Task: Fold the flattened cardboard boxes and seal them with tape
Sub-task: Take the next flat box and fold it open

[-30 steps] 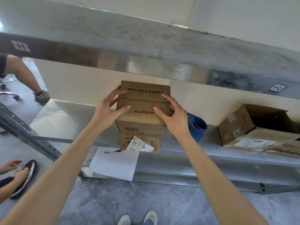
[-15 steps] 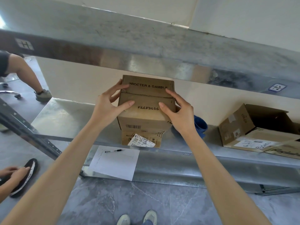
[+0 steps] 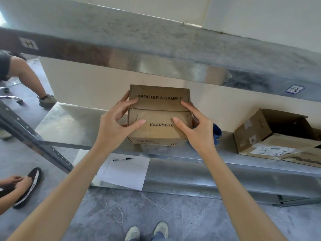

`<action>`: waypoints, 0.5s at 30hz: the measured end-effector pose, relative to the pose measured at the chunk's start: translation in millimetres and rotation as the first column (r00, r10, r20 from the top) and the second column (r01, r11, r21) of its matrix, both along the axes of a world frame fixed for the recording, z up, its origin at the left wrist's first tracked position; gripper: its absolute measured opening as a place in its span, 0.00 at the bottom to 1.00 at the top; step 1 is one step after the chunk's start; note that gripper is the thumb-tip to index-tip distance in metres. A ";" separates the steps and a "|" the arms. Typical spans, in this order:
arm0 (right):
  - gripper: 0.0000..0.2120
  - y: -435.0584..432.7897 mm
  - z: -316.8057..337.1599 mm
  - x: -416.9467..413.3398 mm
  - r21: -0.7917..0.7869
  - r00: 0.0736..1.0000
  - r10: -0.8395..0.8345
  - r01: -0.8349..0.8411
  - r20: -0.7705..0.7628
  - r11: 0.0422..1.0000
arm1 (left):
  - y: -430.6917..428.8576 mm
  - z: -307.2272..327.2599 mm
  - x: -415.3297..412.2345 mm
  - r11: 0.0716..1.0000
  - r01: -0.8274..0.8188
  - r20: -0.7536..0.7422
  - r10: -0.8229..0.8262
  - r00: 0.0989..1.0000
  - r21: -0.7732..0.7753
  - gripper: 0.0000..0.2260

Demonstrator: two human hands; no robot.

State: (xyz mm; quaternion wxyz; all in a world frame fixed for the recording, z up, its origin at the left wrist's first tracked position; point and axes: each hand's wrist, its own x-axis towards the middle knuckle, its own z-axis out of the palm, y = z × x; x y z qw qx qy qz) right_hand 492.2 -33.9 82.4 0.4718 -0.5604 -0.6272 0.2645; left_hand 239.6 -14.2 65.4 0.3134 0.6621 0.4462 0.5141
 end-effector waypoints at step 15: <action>0.24 22.0 8.6 -7.0 -0.118 0.993 -0.072 0.084 0.098 0.989 | 27.8 20.5 7.7 0.985 -0.022 -0.030 0.017 0.999 -0.169 0.25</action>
